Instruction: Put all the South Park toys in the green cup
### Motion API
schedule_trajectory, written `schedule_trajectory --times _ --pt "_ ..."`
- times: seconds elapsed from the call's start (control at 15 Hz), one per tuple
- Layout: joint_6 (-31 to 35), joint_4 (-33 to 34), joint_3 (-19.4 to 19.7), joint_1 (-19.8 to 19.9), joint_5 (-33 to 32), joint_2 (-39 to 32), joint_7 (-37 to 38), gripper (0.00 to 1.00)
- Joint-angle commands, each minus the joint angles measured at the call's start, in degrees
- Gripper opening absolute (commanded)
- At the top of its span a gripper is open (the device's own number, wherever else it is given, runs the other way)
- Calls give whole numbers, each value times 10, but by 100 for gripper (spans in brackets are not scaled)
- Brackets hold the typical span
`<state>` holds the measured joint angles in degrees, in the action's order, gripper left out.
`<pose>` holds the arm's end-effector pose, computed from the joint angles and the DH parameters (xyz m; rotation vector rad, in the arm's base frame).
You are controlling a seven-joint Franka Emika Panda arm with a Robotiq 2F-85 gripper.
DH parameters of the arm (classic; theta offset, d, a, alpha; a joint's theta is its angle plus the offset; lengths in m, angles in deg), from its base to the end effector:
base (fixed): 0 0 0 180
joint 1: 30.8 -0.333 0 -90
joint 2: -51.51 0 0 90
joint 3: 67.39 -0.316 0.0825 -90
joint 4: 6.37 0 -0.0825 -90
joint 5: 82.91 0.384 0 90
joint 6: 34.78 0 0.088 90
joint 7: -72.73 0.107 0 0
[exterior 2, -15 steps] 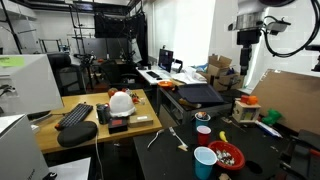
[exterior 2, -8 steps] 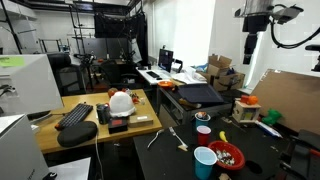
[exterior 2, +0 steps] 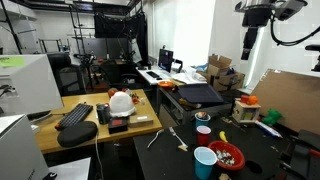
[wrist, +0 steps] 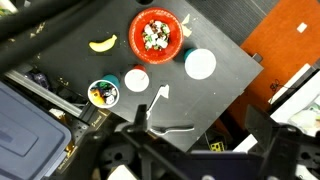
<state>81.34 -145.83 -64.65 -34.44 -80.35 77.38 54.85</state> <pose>0.4139 0.0081 0.4721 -3.0483 -0.4815 -0.0802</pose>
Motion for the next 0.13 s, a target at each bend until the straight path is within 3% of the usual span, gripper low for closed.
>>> schedule_trajectory --times 0.0,0.07 --pt "-1 1 1 -1 0 -1 1 100" --pt "-1 1 1 -1 0 -2 0 100"
